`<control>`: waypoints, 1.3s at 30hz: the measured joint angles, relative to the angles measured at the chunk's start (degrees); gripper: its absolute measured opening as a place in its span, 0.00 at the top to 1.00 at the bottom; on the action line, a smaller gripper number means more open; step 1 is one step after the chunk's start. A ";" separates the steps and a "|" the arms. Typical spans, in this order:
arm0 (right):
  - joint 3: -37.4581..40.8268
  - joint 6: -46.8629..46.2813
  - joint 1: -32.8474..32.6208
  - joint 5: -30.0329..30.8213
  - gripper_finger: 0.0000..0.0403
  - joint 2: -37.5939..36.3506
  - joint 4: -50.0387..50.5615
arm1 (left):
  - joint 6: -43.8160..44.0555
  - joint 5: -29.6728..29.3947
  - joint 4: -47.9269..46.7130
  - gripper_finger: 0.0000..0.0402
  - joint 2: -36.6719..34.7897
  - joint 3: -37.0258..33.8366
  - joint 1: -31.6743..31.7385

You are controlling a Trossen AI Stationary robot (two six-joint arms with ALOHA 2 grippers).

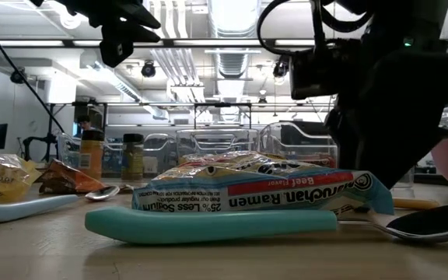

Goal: Pick & Place Food Item
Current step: Put the yellow spoon into the right transparent bin

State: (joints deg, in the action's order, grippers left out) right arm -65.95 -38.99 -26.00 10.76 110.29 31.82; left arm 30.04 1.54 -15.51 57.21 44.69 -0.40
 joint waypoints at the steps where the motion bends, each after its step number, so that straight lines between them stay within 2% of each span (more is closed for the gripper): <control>1: -0.05 -0.04 0.00 -0.01 0.37 0.25 -0.09 | 0.00 0.00 0.02 0.74 0.00 0.00 0.00; 5: 0.02 -0.03 -0.04 -0.07 0.51 1.53 -0.66 | 0.00 0.00 -0.17 0.74 0.00 0.00 0.00; 12: 0.22 -1.02 0.32 0.12 0.83 1.96 -0.72 | 0.00 0.00 -1.29 0.74 0.00 0.00 0.00; 14: 0.22 -1.17 0.39 0.14 0.90 1.96 -0.66 | -0.02 0.00 -1.29 0.74 0.00 -0.02 0.00; 25: 0.56 -4.58 0.37 1.39 0.90 -0.85 1.59 | -0.22 0.00 -2.12 0.74 0.00 -0.02 0.00; 31: 0.72 -5.91 0.46 1.66 0.90 -2.20 6.84 | -0.59 -0.02 -2.47 0.74 0.02 -0.02 0.00; 39: 0.68 -6.28 -0.11 1.42 0.90 -4.31 6.48 | -1.11 0.00 -2.49 0.74 0.02 -0.02 -0.01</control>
State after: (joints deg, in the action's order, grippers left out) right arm -65.27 -45.28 -26.11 12.19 105.98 38.30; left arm 28.93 1.54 -18.00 57.23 44.66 -0.41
